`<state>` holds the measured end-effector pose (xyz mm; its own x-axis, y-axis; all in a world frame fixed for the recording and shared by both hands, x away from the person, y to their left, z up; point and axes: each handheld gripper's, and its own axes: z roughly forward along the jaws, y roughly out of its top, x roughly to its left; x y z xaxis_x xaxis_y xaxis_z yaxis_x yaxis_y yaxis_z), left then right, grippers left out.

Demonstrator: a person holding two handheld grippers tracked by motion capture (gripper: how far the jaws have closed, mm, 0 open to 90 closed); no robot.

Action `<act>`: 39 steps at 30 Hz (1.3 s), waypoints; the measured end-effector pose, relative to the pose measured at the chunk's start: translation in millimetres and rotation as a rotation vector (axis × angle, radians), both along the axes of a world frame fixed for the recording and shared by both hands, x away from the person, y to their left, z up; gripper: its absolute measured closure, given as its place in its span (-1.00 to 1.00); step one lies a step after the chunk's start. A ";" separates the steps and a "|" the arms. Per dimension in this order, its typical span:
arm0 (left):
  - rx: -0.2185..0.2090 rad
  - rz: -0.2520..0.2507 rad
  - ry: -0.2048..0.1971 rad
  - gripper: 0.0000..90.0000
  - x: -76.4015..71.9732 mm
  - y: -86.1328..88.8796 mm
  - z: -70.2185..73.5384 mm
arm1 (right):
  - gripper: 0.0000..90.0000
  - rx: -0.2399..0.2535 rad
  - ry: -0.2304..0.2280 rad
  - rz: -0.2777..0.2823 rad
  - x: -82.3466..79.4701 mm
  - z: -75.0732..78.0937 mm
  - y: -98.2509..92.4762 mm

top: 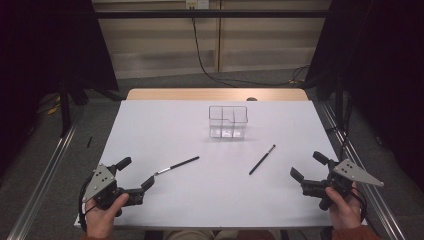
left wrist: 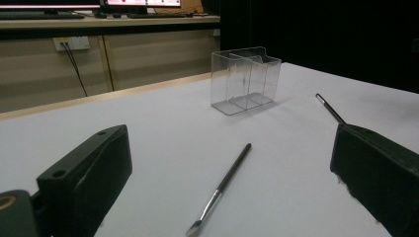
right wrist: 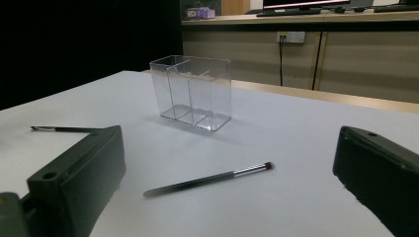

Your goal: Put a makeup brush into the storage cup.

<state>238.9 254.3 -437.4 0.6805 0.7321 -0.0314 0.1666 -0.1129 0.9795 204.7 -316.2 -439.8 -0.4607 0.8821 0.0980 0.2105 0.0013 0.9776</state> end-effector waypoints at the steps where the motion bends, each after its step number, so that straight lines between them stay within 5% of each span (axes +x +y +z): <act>1: 0.000 0.000 0.000 -0.95 0.0 0.0 0.0 | -1.00 0.000 0.000 0.000 0.0 0.0 0.0; 23: 0.023 -0.016 0.059 -0.92 5.2 -4.6 -2.7 | -1.00 0.005 -0.004 0.014 0.3 0.0 0.9; 39: 0.057 -0.048 0.051 -0.92 20.8 -21.7 6.3 | -1.00 0.007 -0.016 0.029 -0.4 1.3 4.3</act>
<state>259.7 232.6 -431.2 0.7134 0.7003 -0.0264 0.2095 -0.1771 0.9616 204.3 -311.9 -438.5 -0.4874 0.8678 0.0970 0.1952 0.0001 0.9808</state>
